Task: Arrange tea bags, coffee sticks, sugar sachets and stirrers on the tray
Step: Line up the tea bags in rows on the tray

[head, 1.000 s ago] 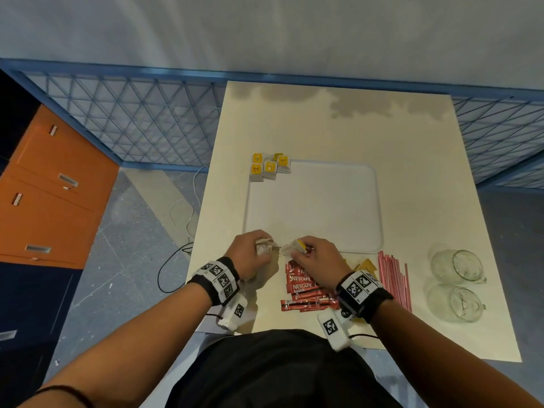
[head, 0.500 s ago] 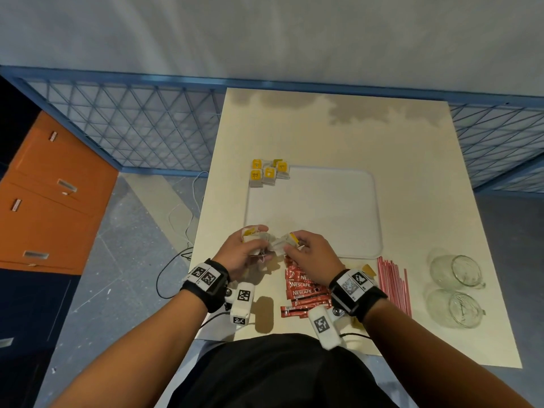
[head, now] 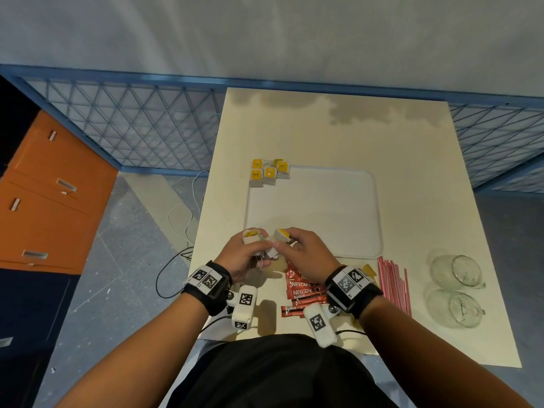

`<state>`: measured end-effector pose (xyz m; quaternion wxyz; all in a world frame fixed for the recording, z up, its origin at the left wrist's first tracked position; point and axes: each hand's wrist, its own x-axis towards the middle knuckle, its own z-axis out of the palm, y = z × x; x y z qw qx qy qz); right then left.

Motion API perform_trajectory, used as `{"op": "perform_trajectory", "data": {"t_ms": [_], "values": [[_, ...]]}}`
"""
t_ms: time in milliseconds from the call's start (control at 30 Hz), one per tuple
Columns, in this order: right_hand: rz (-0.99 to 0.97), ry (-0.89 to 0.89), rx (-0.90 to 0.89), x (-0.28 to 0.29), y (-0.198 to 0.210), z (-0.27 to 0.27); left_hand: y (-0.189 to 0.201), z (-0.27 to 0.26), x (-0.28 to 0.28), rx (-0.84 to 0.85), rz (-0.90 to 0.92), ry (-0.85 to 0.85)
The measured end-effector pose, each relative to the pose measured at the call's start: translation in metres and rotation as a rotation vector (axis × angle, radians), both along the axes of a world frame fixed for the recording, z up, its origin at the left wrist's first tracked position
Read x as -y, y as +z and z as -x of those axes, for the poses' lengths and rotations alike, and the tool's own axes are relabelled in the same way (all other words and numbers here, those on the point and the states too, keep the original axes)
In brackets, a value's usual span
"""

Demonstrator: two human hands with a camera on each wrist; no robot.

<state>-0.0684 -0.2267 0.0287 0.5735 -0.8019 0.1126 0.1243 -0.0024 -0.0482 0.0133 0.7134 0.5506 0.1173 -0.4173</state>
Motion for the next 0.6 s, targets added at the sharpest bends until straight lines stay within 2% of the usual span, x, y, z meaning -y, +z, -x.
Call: {"op": "perform_trajectory", "data": {"t_ms": [133,367,600], "values": [[-0.118,-0.111,-0.055,0.005,0.002,-0.001,0.002,-0.001,-0.001,0.047,-0.071,0.035],[-0.177,-0.187,-0.073,0.009,0.009,-0.005,0.007,-0.002,0.001,0.083,-0.114,0.012],[-0.083,-0.220,0.003,0.010,0.007,-0.012,0.010,-0.006,0.008,0.063,-0.122,-0.058]]}}
